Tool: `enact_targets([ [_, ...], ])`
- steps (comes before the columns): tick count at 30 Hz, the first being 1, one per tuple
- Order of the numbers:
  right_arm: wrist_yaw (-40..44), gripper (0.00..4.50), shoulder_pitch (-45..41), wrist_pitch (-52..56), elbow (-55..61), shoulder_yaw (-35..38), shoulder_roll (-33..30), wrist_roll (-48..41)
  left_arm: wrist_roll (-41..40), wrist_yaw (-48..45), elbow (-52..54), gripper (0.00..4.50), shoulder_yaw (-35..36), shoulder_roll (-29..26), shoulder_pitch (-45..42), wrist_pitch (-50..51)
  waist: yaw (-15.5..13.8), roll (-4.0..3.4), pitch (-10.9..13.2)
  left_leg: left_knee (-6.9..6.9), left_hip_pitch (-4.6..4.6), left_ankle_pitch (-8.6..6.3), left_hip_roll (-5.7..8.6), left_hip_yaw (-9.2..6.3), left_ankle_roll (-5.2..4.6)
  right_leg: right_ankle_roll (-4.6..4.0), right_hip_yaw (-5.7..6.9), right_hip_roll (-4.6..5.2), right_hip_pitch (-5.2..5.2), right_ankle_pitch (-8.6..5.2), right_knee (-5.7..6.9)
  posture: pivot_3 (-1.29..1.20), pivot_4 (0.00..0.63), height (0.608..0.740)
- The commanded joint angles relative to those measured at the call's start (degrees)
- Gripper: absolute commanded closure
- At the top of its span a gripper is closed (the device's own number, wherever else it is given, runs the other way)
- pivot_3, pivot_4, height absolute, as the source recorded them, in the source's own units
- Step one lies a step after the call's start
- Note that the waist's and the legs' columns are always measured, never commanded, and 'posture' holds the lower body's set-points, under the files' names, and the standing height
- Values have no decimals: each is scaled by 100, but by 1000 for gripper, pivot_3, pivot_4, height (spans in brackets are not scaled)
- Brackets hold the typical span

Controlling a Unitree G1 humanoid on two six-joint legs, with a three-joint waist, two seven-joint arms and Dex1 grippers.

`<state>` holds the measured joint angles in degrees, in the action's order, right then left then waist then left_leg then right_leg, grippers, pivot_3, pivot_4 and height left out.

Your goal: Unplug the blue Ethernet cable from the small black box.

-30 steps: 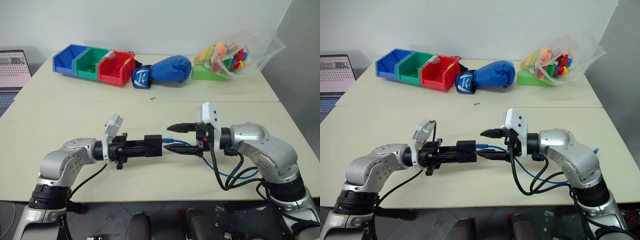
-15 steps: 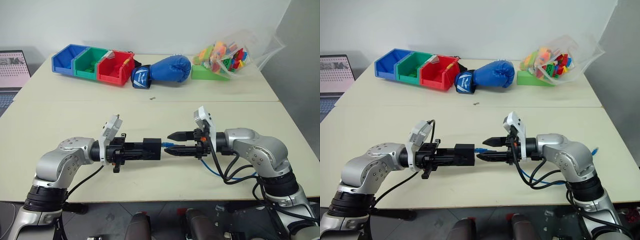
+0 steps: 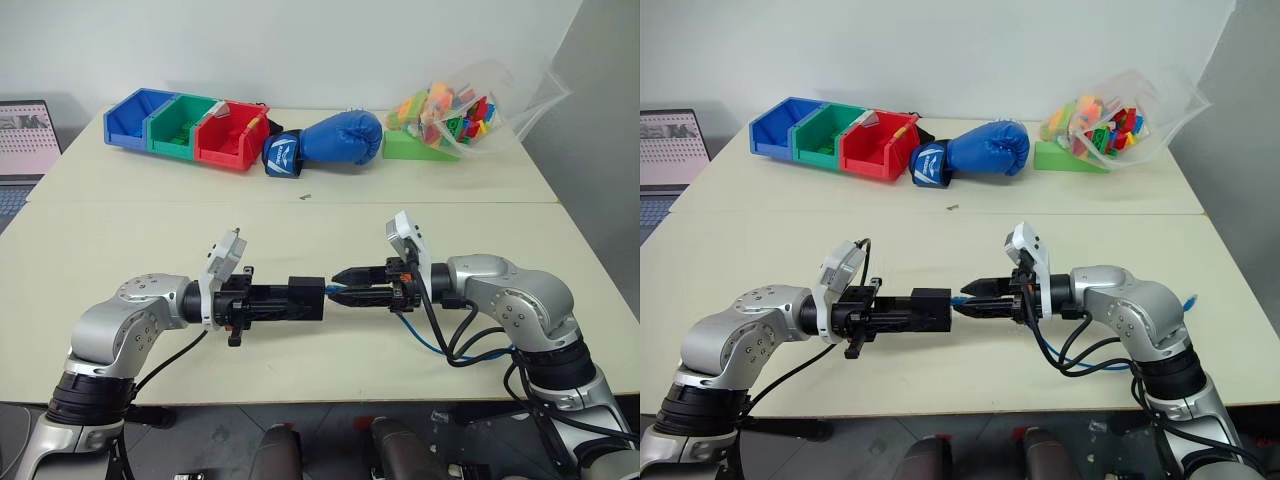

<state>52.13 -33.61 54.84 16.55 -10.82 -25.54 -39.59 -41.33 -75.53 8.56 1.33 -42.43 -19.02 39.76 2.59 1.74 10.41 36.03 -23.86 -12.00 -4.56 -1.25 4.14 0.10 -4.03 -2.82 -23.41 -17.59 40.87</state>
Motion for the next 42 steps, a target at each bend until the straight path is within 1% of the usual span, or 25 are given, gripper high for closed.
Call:
enact_targets([
  [1,65,3702,-176,7,202,-47,-8,-92,-78,21,194,3705,26,-27,-9,23,10,0,0,0,0,0,0,0,0,0,0,0,-1,0,0,0,150,740],
  [4,90,4357,-175,-8,227,-81,-40,-72,-101,56,209,3705,39,-14,-11,45,24,0,0,0,-1,0,0,-1,0,0,0,0,-1,0,-1,0,150,740],
  [5,96,4427,-174,-11,229,-88,-45,-67,-97,53,216,3705,33,-18,-8,42,25,0,0,0,-1,0,0,0,0,0,1,0,-1,0,-1,0,150,740],
  [12,194,4427,-133,163,105,-30,-165,-148,-70,-57,226,3705,37,-80,96,-5,33,0,0,-1,-1,0,0,0,0,0,0,0,-1,0,-1,0,150,740],
  [17,365,4428,53,229,-89,130,-577,-150,-66,-50,137,3705,193,-178,222,-8,31,0,0,-1,-1,0,0,0,0,0,-1,0,-1,0,-2,0,150,740],
  [22,278,4456,258,-91,-411,253,-833,97,-213,166,72,3705,518,-219,298,96,33,1,2,-2,-1,0,0,3,0,0,-2,0,-3,0,-4,0,150,740],
  [25,-137,4461,269,-697,-930,369,-654,583,-193,355,1,3705,712,-221,359,121,47,1,2,-3,-1,0,-1,2,0,0,-2,0,-4,0,-4,0,150,740],
  [27,-652,4463,112,-1332,-1448,303,-425,1172,-137,484,-12,3705,787,-218,438,109,69,1,1,-3,-1,0,0,5,0,1,-2,0,-5,0,-3,0,150,740],
  [28,-1334,4463,-137,-1861,-2027,239,-212,1734,-103,606,24,3705,829,-197,532,110,69,0,3,-3,0,0,-1,5,0,0,-3,0,-5,0,-3,0,150,740],
  [30,-2324,4463,-518,-2633,-2930,135,47,2594,-67,818,66,3705,880,-138,625,113,133,-2,5,-4,6,0,-2,13,-1,1,-4,-2,-6,0,-3,0,150,740],
  [31,-2678,4463,-696,-2899,-3380,132,148,2897,-58,909,81,3705,890,-97,639,95,139,-4,7,-4,0,0,-1,17,0,6,-9,-2,-13,3,0,0,150,740],
  [33,-2942,4463,-935,-3197,-4036,136,249,3201,34,1030,112,3705,843,-50,645,-13,122,-5,9,-5,-4,0,-1,19,0,6,-11,-1,-17,4,0,0,150,740],
  [35,-2993,3764,-1059,-3364,-4396,168,336,3313,59,1165,112,3705,849,11,623,-66,80,-7,10,-7,-7,0,0,23,0,5,-11,1,-19,3,-2,0,150,740],
  [36,-2937,3745,-1090,-3430,-4487,177,362,3338,88,1244,94,3705,853,40,598,-101,66,-7,10,-7,-7,0,1,27,0,4,-12,2,-18,3,-3,0,150,740],
  [38,-2822,3230,-1107,-3553,-4531,232,387,3362,213,1453,4,3705,859,133,515,-237,53,-7,10,-8,-9,0,1,32,0,3,-14,5,-18,4,-7,0,150,740],
  [41,-2456,2615,-947,-3599,-4029,307,261,3263,610,2077,-368,3705,906,437,225,-654,31,-12,14,-7,-10,0,3,33,1,2,-13,8,-18,5,-6,0,150,740],
  [42,-2284,2343,-874,-3523,-3745,316,184,3203,772,2339,-570,3705,922,545,76,-802,13,-15,15,-7,-10,0,2,32,0,2,-13,8,-18,5,-6,0,150,740],
])
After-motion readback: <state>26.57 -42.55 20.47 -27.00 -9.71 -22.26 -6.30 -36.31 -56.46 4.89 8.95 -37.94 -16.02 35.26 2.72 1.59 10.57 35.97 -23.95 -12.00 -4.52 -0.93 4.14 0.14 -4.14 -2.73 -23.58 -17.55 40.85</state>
